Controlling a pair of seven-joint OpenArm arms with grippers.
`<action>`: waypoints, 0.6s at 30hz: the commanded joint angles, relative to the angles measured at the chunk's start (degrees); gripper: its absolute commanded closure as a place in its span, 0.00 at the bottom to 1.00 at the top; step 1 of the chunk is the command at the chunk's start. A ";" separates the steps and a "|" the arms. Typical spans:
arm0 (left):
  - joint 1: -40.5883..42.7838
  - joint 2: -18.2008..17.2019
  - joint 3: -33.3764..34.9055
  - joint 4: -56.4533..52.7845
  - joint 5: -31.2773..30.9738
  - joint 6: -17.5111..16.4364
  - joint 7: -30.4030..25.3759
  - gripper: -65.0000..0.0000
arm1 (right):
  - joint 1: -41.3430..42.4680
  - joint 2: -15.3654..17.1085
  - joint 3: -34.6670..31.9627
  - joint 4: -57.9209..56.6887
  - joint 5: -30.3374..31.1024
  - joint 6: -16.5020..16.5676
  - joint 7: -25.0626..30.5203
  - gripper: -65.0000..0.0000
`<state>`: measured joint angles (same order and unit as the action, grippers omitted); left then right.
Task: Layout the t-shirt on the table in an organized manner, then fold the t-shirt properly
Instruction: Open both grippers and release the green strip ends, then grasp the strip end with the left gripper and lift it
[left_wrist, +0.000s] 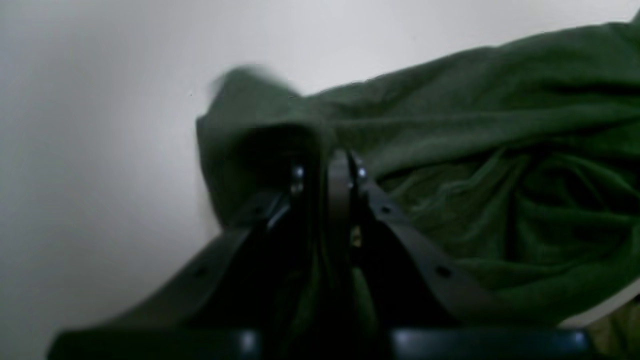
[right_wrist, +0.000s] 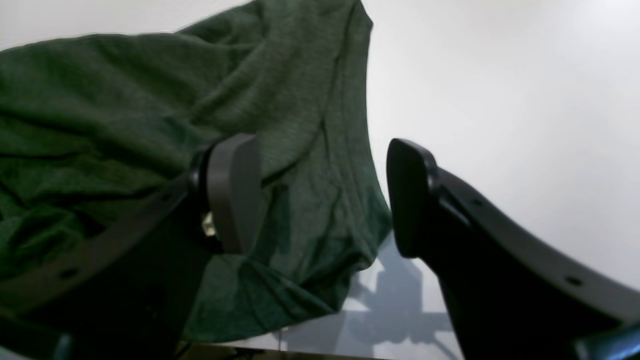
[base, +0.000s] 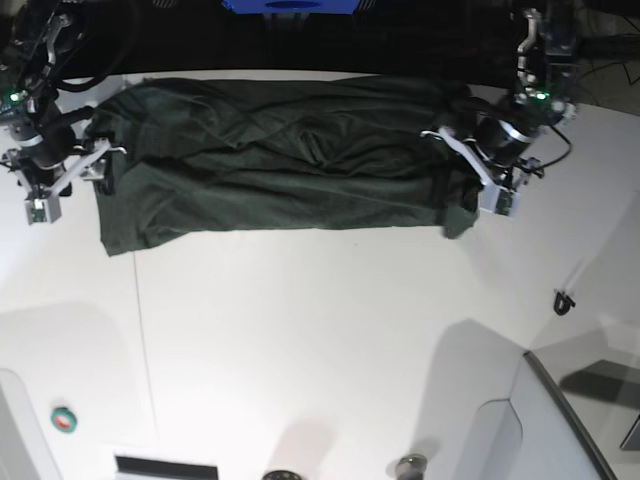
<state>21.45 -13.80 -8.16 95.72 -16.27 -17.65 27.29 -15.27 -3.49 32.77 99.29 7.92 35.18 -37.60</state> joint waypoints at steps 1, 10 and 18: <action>-0.22 -0.57 1.35 1.29 -0.21 0.55 -1.13 1.00 | 0.28 0.37 0.15 1.07 0.74 0.56 1.17 0.44; -3.74 1.98 14.80 1.11 -0.21 4.51 -0.96 1.00 | 0.28 0.37 0.15 1.07 0.74 0.56 1.17 0.44; -9.19 1.98 27.90 -4.69 -0.30 9.34 -0.96 1.00 | 0.28 0.45 0.15 1.07 0.74 0.56 1.17 0.44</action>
<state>12.45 -11.60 20.03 90.15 -16.32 -8.51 27.40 -15.29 -3.46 32.77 99.29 7.92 35.18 -37.65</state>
